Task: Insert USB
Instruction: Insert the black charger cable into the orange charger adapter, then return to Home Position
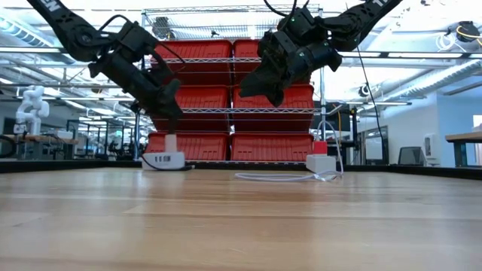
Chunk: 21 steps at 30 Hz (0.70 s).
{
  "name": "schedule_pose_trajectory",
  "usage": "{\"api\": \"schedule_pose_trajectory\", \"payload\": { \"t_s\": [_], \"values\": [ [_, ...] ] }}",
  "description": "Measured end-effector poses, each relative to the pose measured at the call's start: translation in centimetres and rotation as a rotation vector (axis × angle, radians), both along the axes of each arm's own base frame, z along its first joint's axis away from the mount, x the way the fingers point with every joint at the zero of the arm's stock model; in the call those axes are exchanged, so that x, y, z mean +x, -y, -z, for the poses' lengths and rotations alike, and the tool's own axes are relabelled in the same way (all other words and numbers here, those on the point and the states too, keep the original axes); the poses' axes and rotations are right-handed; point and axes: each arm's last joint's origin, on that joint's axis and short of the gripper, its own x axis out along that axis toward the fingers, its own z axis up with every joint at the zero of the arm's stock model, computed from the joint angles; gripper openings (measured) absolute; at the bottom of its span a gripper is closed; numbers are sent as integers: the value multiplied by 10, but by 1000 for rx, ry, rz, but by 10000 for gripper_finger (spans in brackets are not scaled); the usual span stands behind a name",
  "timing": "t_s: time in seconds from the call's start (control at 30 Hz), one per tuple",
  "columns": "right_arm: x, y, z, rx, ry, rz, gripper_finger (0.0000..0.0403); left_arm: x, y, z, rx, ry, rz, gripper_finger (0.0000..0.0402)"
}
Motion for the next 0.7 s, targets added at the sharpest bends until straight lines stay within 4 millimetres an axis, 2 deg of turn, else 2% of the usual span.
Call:
{"api": "schedule_pose_trajectory", "payload": {
  "t_s": [0.33, 0.7],
  "values": [
    [-3, -1, -6, 4, 7, 4, 150, -7, 6, 11, -97, -121, 3, 156],
    [-8, -2, -15, -17, 24, -2, 150, -23, 27, -11, -95, -109, 47, 156]
  ]
}}
